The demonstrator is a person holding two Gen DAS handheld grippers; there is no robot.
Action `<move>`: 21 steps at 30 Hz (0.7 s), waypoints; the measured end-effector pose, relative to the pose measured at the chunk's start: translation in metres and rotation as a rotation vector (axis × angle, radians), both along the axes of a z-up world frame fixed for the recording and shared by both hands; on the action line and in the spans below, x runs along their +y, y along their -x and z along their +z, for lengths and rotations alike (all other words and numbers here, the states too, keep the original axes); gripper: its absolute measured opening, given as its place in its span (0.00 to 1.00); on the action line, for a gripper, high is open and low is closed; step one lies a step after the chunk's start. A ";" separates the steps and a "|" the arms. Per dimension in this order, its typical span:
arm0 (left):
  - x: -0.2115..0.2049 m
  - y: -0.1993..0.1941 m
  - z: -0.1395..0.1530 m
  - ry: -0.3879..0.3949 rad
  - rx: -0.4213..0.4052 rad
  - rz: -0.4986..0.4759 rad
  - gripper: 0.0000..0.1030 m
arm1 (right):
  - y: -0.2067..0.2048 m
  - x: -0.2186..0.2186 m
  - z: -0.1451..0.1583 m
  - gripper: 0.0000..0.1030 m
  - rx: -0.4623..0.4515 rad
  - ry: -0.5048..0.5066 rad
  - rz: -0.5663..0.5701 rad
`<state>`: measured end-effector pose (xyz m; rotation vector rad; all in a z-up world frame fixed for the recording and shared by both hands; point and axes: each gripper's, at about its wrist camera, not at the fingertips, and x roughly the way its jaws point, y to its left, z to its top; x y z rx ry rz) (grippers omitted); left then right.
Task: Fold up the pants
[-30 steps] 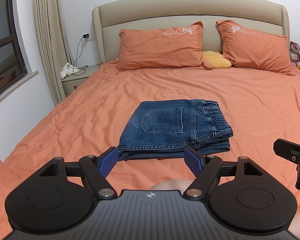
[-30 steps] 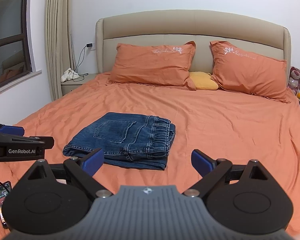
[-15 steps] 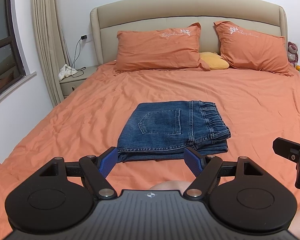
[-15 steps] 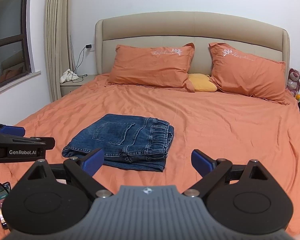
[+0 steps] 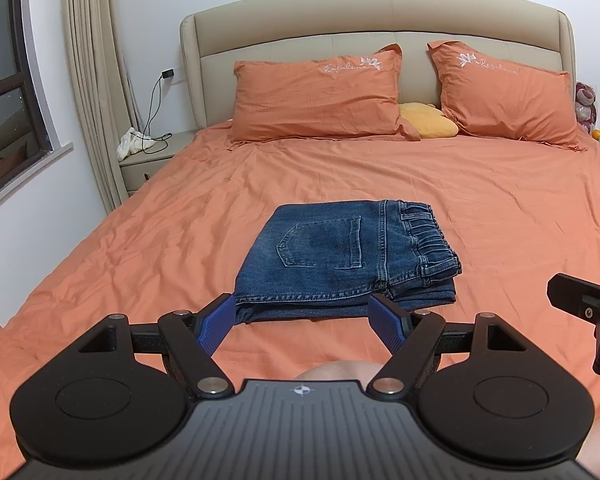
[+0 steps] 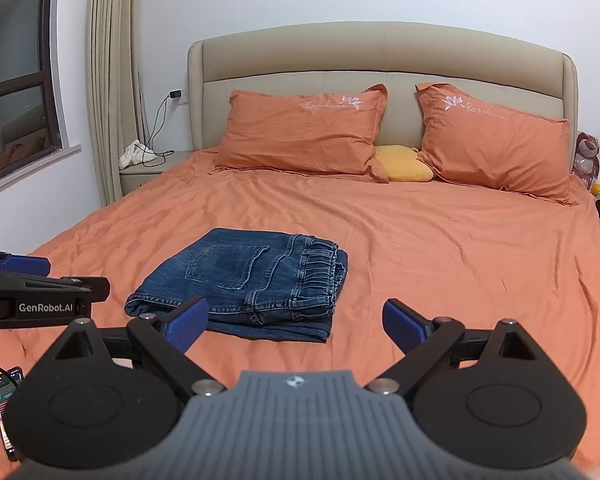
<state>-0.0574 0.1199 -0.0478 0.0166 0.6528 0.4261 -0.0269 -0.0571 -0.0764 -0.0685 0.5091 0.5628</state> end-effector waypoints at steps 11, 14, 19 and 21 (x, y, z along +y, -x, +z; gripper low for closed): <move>0.001 0.000 0.000 0.004 -0.002 -0.004 0.86 | 0.002 -0.001 0.000 0.88 0.001 -0.006 -0.010; -0.001 0.000 0.000 0.008 -0.005 -0.006 0.86 | 0.001 -0.001 0.000 0.88 0.005 -0.008 -0.016; -0.002 0.000 0.000 0.011 -0.006 -0.011 0.86 | 0.001 -0.002 0.000 0.88 0.012 -0.014 -0.025; -0.002 0.000 0.000 0.010 -0.006 -0.014 0.86 | 0.001 -0.001 0.000 0.88 0.013 -0.018 -0.027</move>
